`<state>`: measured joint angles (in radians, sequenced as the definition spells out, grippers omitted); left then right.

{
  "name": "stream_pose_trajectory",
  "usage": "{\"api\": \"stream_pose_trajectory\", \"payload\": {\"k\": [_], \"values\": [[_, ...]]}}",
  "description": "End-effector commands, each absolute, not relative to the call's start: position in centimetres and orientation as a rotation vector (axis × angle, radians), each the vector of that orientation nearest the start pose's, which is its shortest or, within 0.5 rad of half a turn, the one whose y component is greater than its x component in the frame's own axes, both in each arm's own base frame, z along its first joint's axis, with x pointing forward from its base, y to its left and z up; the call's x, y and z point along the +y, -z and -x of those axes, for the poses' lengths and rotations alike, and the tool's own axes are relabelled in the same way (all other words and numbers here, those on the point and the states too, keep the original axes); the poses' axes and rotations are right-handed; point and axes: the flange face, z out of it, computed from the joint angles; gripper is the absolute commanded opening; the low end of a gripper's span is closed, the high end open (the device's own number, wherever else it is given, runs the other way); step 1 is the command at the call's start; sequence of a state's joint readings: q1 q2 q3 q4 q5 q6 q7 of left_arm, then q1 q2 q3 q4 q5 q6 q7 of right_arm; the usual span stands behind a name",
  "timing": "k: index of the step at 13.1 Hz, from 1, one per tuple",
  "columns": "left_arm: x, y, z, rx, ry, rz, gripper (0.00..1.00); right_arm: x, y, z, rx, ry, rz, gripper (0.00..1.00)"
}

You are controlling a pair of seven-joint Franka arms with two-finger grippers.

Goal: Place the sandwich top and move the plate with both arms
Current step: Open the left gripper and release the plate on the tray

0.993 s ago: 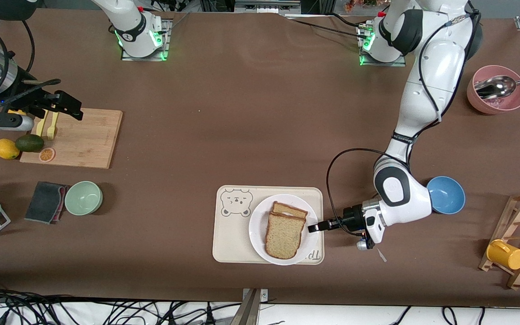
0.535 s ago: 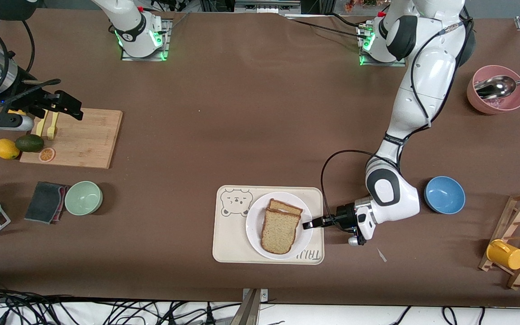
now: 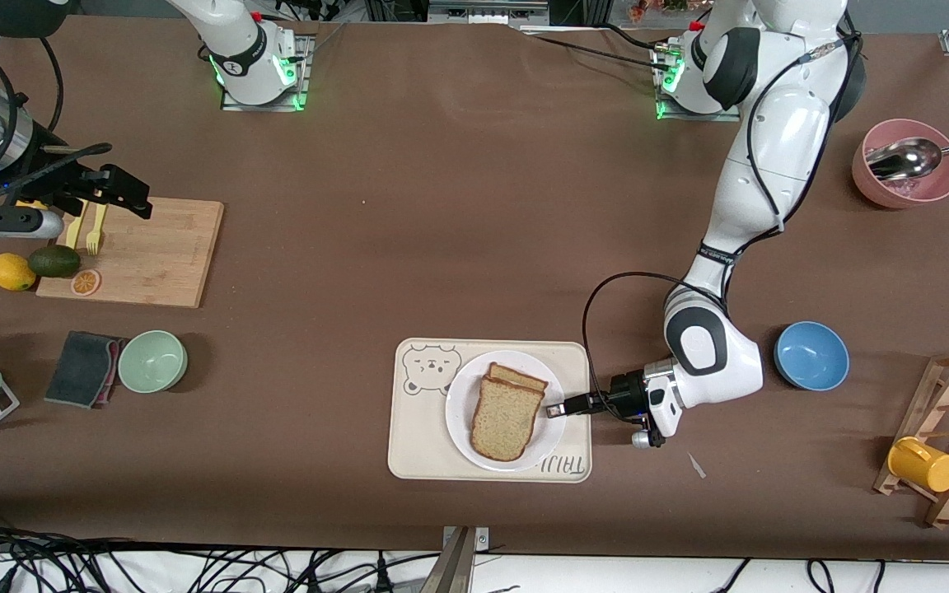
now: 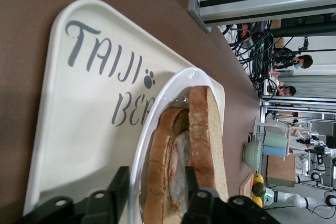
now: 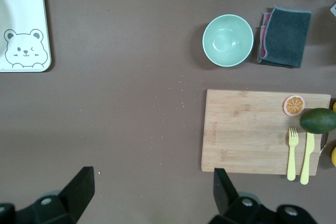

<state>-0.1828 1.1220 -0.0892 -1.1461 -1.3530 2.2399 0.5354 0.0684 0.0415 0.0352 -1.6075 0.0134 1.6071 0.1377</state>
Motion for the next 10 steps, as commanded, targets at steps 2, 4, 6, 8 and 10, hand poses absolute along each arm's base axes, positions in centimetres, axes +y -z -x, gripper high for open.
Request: {"api": "stream_pose_trajectory", "payload": {"k": [2, 4, 6, 8, 10], "values": [[-20.2, -15.0, -74.9, 0.108, -0.182, -2.098, 1.00, 6.1, -59.2, -56.4, 0.028, -0.074, 3.115, 1.00], [-19.5, -17.2, -75.5, 0.054, -0.195, -2.142, 1.00, 6.1, -59.2, -56.4, 0.028, -0.074, 3.114, 1.00], [-18.8, -19.6, -75.7, -0.033, -0.164, -2.202, 1.00, 6.0, -59.2, -56.4, 0.031, -0.074, 3.115, 1.00], [-18.0, -22.4, -75.9, -0.143, -0.141, -2.302, 1.00, 5.9, -59.2, -56.4, 0.033, -0.074, 3.115, 1.00], [-17.7, -24.9, -75.5, -0.250, -0.087, -2.416, 1.00, 5.7, -59.4, -56.5, 0.040, -0.059, 3.117, 1.00]]}}
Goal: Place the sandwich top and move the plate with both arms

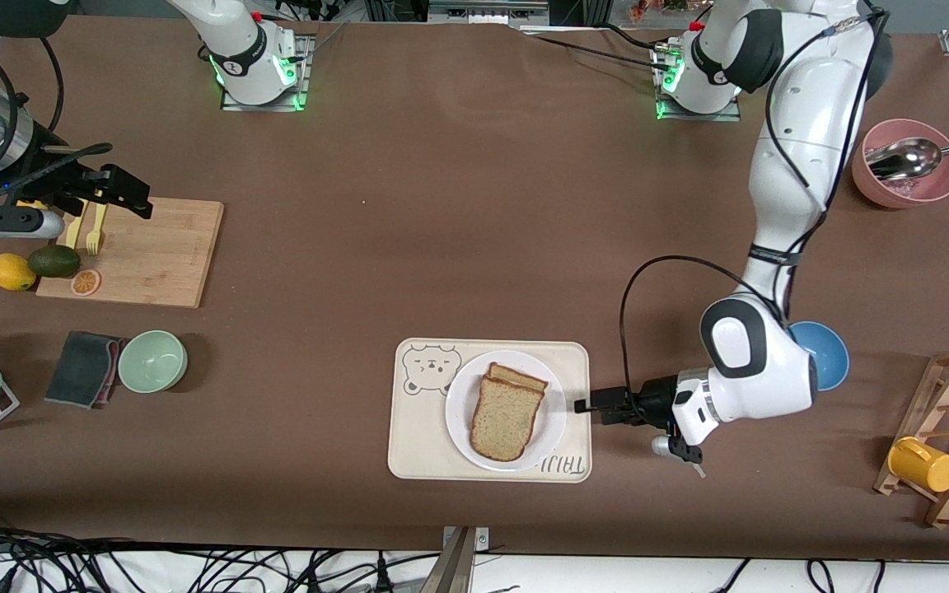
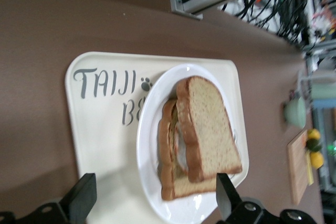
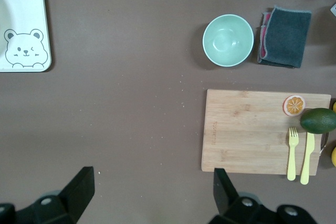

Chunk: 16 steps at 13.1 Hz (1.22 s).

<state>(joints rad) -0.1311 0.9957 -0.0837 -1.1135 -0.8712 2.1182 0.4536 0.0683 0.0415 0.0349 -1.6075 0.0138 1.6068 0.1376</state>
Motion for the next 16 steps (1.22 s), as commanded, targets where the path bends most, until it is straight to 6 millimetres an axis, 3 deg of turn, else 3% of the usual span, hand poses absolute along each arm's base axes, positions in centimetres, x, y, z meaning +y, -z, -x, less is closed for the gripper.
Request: {"api": "stream_pose_trajectory", "payload": {"k": [1, 5, 7, 8, 10, 12, 15, 16], "values": [[-17.2, -25.6, -75.4, -0.301, -0.059, -2.505, 1.00, 5.4, -59.4, -56.6, 0.059, -0.059, 3.117, 1.00], [-15.7, -29.5, -74.2, -0.531, 0.082, -2.795, 1.00, 4.5, -59.2, -56.7, 0.102, -0.066, 3.120, 1.00], [-14.3, -31.6, -73.7, -0.618, 0.149, -2.892, 1.00, 4.3, -59.4, -56.6, 0.090, -0.061, 3.119, 1.00], [-12.6, -32.9, -73.4, -0.621, 0.190, -2.934, 1.00, 3.8, -59.2, -56.7, 0.102, -0.066, 3.117, 1.00], [-10.5, -36.9, -72.7, -0.592, 0.214, -2.991, 1.00, 3.7, -58.8, -57.0, 0.104, -0.067, 3.128, 1.00], [-8.7, -42.1, -71.7, -0.452, 0.191, -3.028, 1.00, 3.7, -58.3, -57.3, 0.104, -0.076, 3.132, 1.00], [-8.1, -49.1, -68.6, -0.366, 0.213, -3.045, 1.00, 4.1, -60.1, -58.1, 0.094, -0.027, 3.136, 1.00], [-7.0, -51.1, -67.4, -0.342, 0.201, -3.048, 1.00, 4.4, -60.3, -58.1, 0.085, -0.018, 3.135, 1.00]]}}
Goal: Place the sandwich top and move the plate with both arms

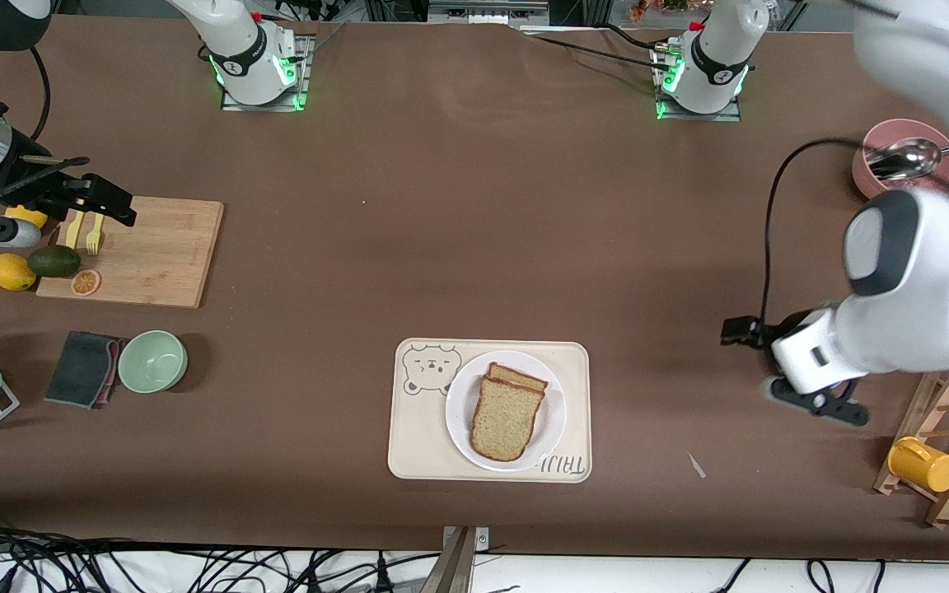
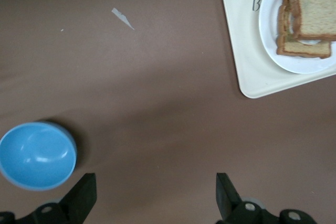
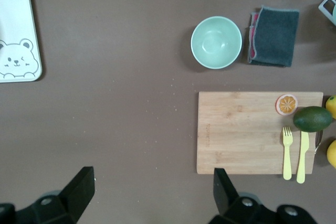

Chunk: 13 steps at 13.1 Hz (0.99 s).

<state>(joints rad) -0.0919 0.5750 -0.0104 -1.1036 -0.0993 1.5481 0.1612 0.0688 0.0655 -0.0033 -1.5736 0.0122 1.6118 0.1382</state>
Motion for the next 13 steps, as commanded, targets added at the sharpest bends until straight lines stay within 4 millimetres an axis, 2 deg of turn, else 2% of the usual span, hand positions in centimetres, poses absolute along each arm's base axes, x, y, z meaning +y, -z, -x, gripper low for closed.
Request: {"api": "stream_pose_trajectory", "payload": {"k": [1, 4, 6, 8, 10, 11, 12, 13], "values": [[-6.7, -52.3, -66.0, 0.350, -0.207, 3.183, 1.00, 4.5, -60.4, -58.3, 0.077, -0.006, 3.133, 1.00], [-7.3, -55.6, -61.8, 0.308, -0.187, 3.175, 1.00, 3.7, -61.8, -59.0, 0.089, 0.042, 3.132, 1.00], [-7.6, -56.7, -59.2, 0.315, -0.192, 3.170, 1.00, 3.8, -60.5, -59.5, 0.082, 0.007, 3.154, 1.00], [-7.0, -58.1, -58.4, 0.312, -0.141, 3.185, 1.00, 4.3, -60.0, -59.7, 0.057, -0.002, 3.190, 1.00], [-6.3, -60.0, -57.9, 0.280, -0.063, 3.207, 1.00, 7.8, -59.6, -59.5, -0.017, -0.007, 3.201, 1.00], [-5.6, -60.4, -58.3, 0.265, -0.003, 3.199, 1.00, 8.2, -59.3, -59.6, -0.022, -0.013, 3.203, 1.00], [-6.0, -59.9, -58.2, 0.270, -0.003, 3.183, 1.00, 7.9, -59.1, -59.7, -0.020, -0.019, 3.201, 1.00], [-5.5, -59.8, -57.7, 0.265, -0.009, 3.119, 1.00, 7.8, -59.1, -59.7, -0.022, -0.022, 3.190, 1.00]]}}
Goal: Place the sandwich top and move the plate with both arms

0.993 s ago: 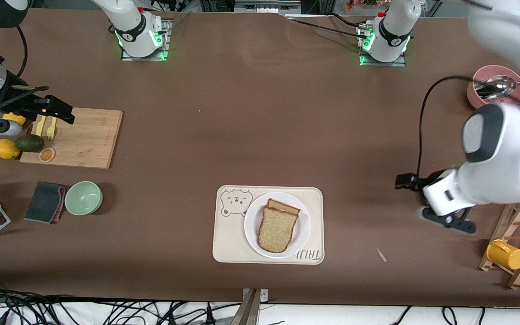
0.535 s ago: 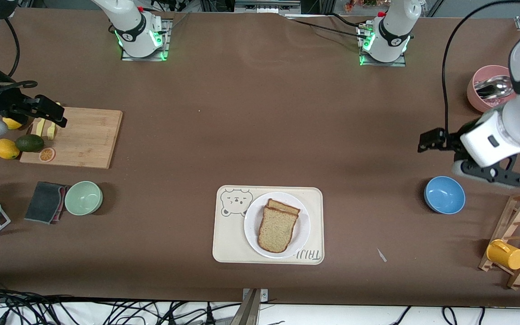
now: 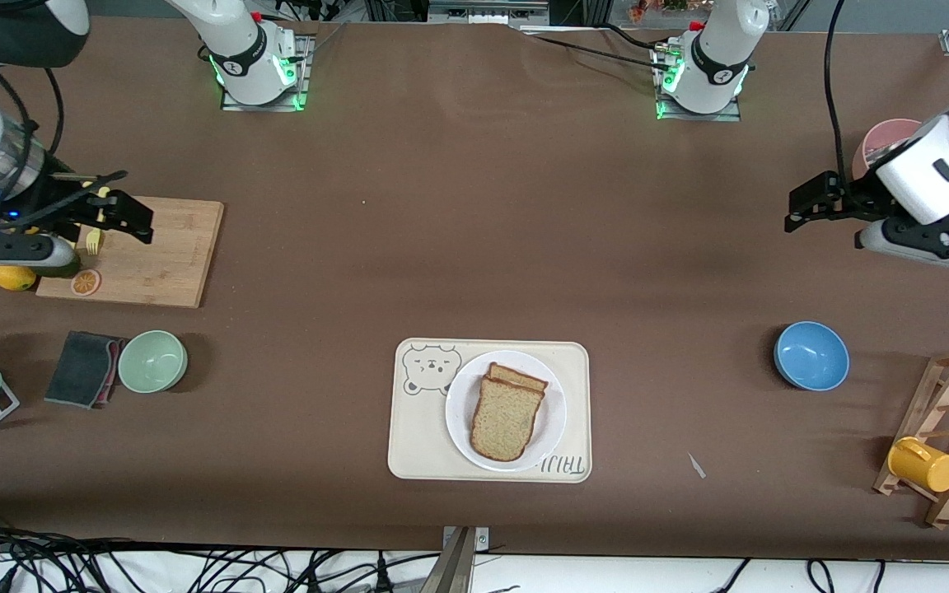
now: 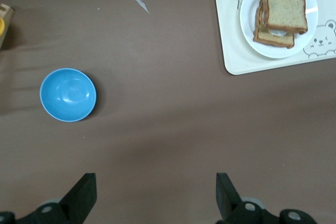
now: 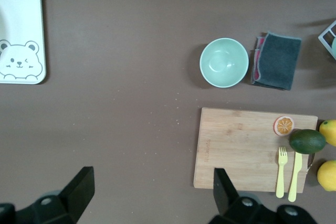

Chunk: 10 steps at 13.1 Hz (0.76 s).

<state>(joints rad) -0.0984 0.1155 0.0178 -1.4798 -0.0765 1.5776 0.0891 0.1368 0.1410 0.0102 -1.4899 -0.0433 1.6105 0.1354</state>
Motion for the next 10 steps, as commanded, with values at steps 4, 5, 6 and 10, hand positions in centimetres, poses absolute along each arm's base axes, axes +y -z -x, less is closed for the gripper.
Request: {"api": "stream_pose_trajectory", "payload": {"k": [4, 5, 6, 10], "values": [[-4.6, -59.6, -55.9, 0.112, -0.009, 3.081, 1.00, 6.4, -58.7, -59.9, 0.019, -0.042, 3.153, 1.00], [-4.5, -59.5, -55.3, 0.112, 0.019, 3.086, 1.00, 5.7, -58.4, -60.2, 0.041, -0.050, 3.147, 1.00], [-4.3, -59.7, -54.7, 0.104, 0.048, 3.103, 1.00, 5.5, -58.3, -60.3, 0.043, -0.052, 3.147, 1.00], [-4.2, -60.0, -54.0, 0.081, 0.047, 3.153, 1.00, 5.2, -56.8, -60.9, 0.048, -0.088, 3.149, 1.00]]}}
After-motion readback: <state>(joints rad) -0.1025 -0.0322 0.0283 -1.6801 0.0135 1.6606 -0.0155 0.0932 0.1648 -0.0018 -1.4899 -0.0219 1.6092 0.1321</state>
